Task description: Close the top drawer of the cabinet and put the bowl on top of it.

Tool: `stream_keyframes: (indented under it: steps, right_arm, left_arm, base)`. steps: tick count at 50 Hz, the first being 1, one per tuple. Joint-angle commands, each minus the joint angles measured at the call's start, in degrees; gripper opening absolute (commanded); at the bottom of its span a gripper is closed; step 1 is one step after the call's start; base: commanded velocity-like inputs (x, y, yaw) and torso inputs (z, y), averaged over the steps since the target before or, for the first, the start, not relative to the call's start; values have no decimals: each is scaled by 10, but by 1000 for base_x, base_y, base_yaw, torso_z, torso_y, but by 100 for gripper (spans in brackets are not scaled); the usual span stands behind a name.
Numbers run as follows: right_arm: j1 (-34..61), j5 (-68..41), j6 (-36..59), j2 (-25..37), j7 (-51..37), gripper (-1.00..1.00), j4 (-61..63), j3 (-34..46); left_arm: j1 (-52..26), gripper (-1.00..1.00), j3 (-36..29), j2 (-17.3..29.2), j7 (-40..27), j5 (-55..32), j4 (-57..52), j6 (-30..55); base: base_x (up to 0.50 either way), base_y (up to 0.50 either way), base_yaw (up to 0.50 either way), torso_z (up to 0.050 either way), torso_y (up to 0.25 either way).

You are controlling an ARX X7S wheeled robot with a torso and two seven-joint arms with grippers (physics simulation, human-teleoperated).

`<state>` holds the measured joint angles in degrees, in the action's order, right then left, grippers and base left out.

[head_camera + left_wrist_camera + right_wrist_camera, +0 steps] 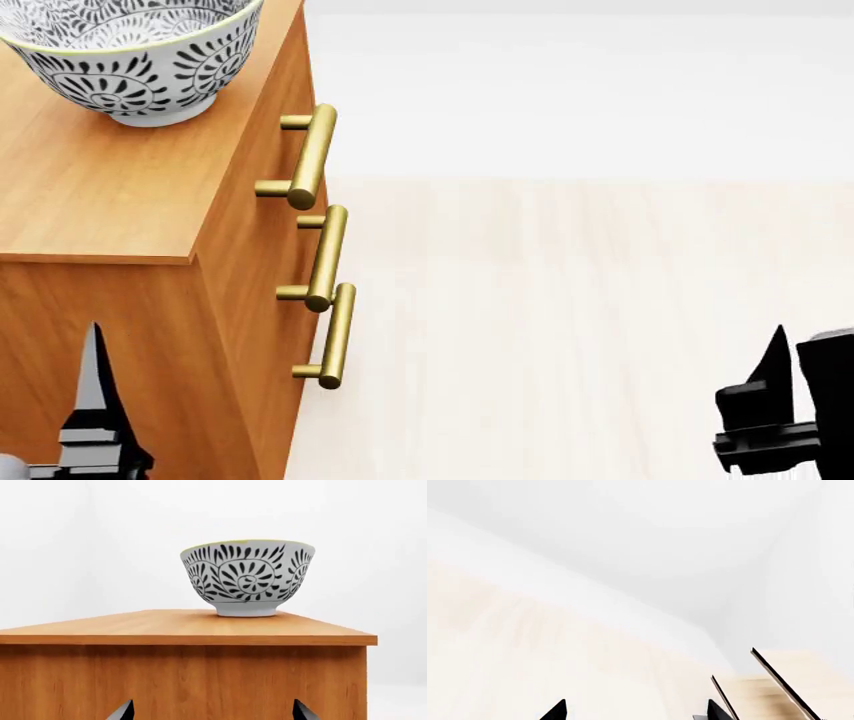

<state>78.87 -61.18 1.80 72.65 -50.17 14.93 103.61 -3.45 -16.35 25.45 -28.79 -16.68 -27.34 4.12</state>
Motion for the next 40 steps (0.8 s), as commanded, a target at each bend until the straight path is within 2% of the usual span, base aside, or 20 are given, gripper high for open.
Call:
stream_keyframes:
  steps: [1,40]
  right_arm:
    - [20,19,17,22,-10,100,53,-7]
    - [66,69,61,97,-31,100,212,-36]
  left_arm:
    - [8,100,6,8,-10,3,-27,5]
    - [55,100,39,37,-39,3,-117,-6]
  base:
    - [0,0,0,0,0]
    - [0,0,0,0,0]
